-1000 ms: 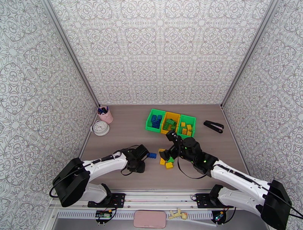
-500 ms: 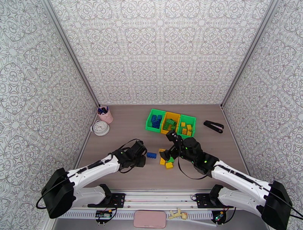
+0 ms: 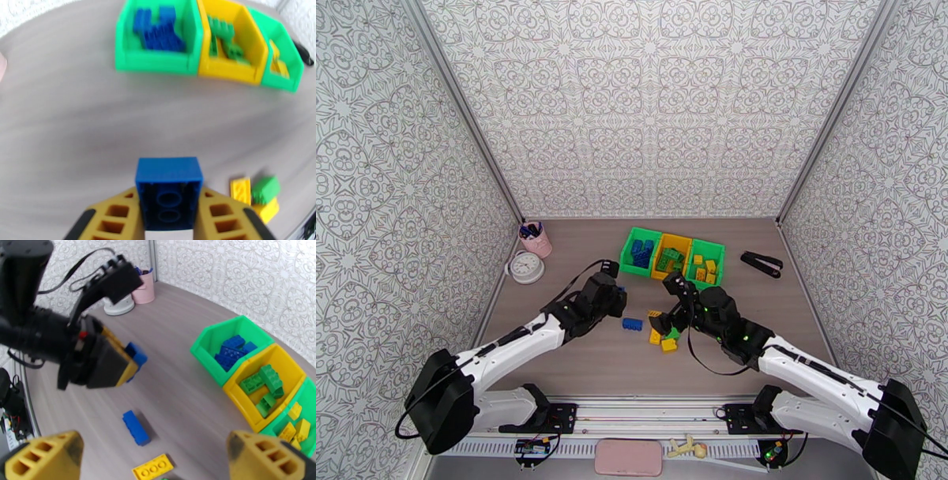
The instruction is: Sort the legos into containers by color
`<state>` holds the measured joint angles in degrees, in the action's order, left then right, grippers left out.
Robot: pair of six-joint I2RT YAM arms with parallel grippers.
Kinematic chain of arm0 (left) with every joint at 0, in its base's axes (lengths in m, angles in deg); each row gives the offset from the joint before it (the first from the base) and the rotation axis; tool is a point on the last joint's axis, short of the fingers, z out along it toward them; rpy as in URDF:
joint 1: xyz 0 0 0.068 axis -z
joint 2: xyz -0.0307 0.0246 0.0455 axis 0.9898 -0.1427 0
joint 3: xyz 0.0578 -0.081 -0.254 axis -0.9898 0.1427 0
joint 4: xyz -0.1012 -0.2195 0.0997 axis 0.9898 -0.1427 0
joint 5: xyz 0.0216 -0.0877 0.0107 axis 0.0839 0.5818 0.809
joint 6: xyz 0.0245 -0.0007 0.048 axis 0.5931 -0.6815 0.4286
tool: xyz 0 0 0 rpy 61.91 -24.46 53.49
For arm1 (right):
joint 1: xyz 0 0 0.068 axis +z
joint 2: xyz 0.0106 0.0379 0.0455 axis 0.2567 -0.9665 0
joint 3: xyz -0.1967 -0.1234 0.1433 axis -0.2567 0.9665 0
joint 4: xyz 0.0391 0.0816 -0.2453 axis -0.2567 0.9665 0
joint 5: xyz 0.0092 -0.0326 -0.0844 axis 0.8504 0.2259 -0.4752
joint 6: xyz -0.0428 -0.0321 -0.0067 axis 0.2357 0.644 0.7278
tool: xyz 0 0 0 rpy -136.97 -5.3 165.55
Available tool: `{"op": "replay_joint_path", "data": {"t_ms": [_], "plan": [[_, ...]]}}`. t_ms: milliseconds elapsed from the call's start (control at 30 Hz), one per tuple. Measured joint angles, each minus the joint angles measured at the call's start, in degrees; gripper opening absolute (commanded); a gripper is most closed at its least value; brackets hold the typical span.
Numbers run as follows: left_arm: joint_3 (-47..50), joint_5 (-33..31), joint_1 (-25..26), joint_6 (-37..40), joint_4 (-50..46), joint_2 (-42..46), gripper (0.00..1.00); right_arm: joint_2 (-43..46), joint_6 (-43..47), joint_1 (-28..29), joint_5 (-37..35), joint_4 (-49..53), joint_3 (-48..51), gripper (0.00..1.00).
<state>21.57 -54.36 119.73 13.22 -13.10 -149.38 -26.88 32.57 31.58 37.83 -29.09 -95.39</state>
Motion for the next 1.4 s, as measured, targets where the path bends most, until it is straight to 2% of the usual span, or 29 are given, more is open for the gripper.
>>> {"op": "replay_joint_path", "data": {"t_ms": [267, 633, 1100, 1267, 1400], "plan": [[-10.2, 4.3, -5.1, 5.1, 6.5, -13.3, 0.29, -0.4, 0.6, 0.0, -0.2, 0.0, -0.2, 0.99], [-26.8, 7.4, -6.7, 8.6, 9.7, -31.9, 0.29, 0.3, 0.7, 0.0, -2.5, 0.0, -0.2, 1.0], [-42.4, 10.1, -9.4, 8.5, 8.4, -45.5, 0.31, 6.1, 1.7, 0.0, -6.0, 4.1, -0.2, 1.0], [-46.2, 10.1, -10.0, 8.2, 7.0, -48.6, 0.35, 7.7, 1.7, 0.0, -6.9, 5.4, -0.2, 0.99], [-48.6, 10.1, -10.0, 8.1, 6.2, -49.5, 0.48, 7.8, 1.7, 0.0, -7.3, 5.9, -0.2, 1.0]]}}
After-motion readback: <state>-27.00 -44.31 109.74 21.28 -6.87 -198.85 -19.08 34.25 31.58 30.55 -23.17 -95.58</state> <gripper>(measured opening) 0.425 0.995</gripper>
